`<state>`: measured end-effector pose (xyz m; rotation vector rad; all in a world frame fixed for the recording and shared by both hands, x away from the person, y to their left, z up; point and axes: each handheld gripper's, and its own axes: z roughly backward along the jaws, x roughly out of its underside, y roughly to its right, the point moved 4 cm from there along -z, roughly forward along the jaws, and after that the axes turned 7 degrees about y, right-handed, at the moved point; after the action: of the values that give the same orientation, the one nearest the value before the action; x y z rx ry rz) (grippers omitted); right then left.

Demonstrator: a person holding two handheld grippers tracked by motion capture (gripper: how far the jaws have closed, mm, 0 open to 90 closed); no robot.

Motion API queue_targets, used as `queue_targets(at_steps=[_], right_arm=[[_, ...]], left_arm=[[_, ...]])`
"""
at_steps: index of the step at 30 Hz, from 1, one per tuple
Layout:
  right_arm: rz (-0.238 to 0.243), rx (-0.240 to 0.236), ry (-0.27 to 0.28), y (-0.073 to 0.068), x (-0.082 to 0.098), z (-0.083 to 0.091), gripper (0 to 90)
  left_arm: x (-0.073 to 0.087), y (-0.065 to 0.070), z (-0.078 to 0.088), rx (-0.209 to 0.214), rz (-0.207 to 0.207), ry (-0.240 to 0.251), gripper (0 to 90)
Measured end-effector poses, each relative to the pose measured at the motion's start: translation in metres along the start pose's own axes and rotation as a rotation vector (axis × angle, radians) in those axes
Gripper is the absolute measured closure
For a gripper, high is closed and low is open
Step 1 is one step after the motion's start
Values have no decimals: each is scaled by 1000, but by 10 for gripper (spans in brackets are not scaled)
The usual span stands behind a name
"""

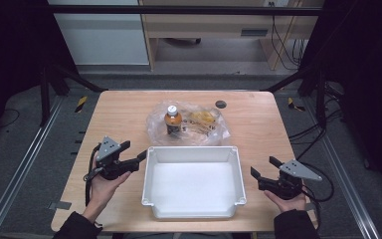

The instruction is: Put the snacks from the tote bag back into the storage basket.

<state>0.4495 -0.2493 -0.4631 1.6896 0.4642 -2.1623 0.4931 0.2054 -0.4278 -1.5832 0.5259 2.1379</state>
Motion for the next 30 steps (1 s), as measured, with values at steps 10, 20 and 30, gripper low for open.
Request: queue_targets(at_steps=[10, 20, 30], right_arm=[[1, -5, 4, 0, -1, -1, 196], [1, -14, 5, -4, -3, -3, 196], [5, -17, 3, -4, -3, -4, 196]], left_arm=[[-8, 4, -10, 10, -2, 6, 272], [-16, 8, -22, 18, 0, 14, 272], [-22, 8, -34, 13, 9, 12, 271]])
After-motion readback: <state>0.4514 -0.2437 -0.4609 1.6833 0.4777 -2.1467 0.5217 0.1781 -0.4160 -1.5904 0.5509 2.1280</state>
